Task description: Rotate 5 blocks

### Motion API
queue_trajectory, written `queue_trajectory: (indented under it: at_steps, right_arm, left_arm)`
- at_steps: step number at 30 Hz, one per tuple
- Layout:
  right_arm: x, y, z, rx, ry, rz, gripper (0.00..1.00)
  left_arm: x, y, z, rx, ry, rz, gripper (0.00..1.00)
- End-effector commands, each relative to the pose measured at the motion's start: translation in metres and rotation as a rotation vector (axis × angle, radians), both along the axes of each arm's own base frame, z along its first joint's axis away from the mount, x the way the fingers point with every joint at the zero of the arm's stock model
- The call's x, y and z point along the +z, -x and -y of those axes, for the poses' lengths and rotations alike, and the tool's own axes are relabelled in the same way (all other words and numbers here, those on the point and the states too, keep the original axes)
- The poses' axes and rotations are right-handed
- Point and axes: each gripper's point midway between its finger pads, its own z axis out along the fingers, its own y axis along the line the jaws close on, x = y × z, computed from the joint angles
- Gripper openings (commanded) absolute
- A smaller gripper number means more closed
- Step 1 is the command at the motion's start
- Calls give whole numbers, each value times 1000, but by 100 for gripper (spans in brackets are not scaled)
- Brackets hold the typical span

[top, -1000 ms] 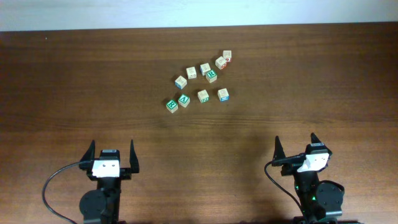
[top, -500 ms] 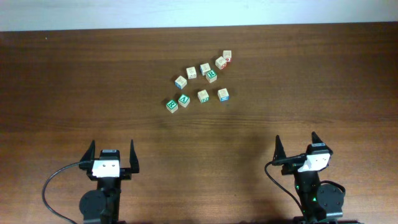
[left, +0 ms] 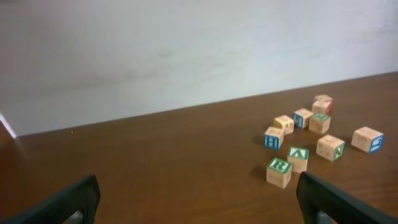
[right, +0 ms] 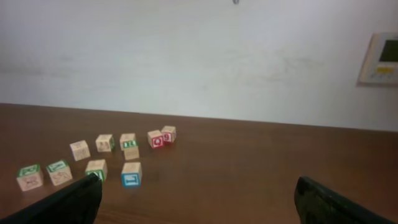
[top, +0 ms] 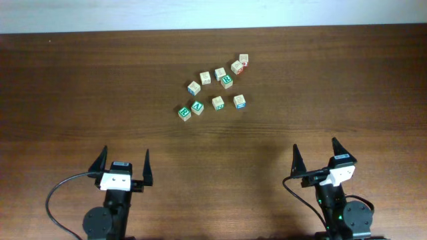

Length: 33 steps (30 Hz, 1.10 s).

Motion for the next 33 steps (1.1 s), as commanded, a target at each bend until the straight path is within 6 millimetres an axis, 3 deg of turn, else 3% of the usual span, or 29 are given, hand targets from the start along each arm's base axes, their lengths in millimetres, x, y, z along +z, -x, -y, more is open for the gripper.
queue_trajectory:
  at_steps: [1,9,16,24,27,33]
  right_arm:
    - [40,9,-5,36,-9,89,98]
    - [88,23,-15,98,-2,171,98]
    - [109,15,-35,215,9,97,98]
    - [113,-29,-50,299,-17,-206,98]
    - [118,-49,-66,396,-43,-333,98]
    - [116,-104,-78,461,-113,-630,99]
  left_arm:
    - [33,5,3,-17,-19,63,99]
    - [59,-13,2,-19,-11,-31,99]
    - [59,-54,9,-81,26,-334,99]
    - [59,-101,14,-129,86,-687,99]
    - [61,-114,20,-171,121,-796,99]
    - [64,-142,22,-187,162,-977,99]
